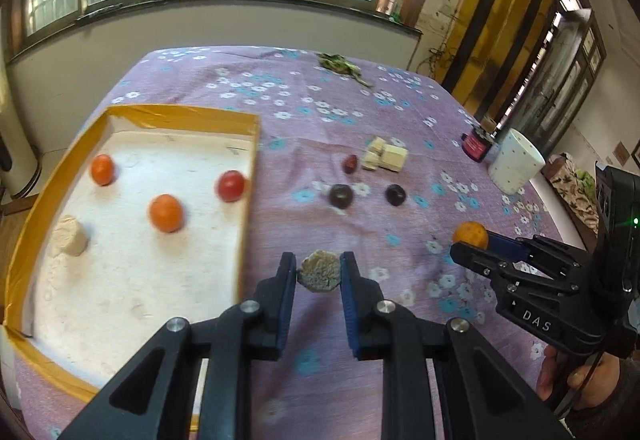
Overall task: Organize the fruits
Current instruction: 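Carry the small orange and small cake over the tray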
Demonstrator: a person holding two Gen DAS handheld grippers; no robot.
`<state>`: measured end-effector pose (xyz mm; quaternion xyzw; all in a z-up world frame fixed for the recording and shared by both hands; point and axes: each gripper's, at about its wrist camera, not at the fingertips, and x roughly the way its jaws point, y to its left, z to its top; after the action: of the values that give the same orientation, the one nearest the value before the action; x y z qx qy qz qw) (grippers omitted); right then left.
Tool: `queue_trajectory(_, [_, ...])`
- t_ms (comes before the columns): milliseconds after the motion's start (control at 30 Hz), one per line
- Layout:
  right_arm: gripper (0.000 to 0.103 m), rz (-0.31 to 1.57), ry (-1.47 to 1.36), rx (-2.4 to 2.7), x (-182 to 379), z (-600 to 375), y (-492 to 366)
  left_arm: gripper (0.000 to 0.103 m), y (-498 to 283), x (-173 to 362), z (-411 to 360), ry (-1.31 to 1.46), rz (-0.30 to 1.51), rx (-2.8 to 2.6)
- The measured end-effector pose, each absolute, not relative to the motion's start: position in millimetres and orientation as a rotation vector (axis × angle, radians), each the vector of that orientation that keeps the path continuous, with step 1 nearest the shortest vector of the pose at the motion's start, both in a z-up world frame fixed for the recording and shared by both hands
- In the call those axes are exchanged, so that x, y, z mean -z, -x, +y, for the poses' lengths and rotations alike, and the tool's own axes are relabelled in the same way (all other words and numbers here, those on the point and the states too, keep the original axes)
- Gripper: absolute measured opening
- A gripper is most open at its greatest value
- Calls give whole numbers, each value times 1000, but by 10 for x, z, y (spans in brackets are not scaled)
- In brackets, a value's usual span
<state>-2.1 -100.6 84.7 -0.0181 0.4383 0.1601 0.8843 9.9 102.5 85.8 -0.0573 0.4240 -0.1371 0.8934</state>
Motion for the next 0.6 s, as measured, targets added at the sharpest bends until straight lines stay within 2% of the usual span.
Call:
queue_trajectory(300, [31, 907, 92, -495, -946, -19, -68, 24, -66, -840, 1911, 156, 866, 137])
queue_trajectory(600, [32, 934, 157, -606, -846, 792, -187, 24, -135, -590, 2568, 177, 905, 8])
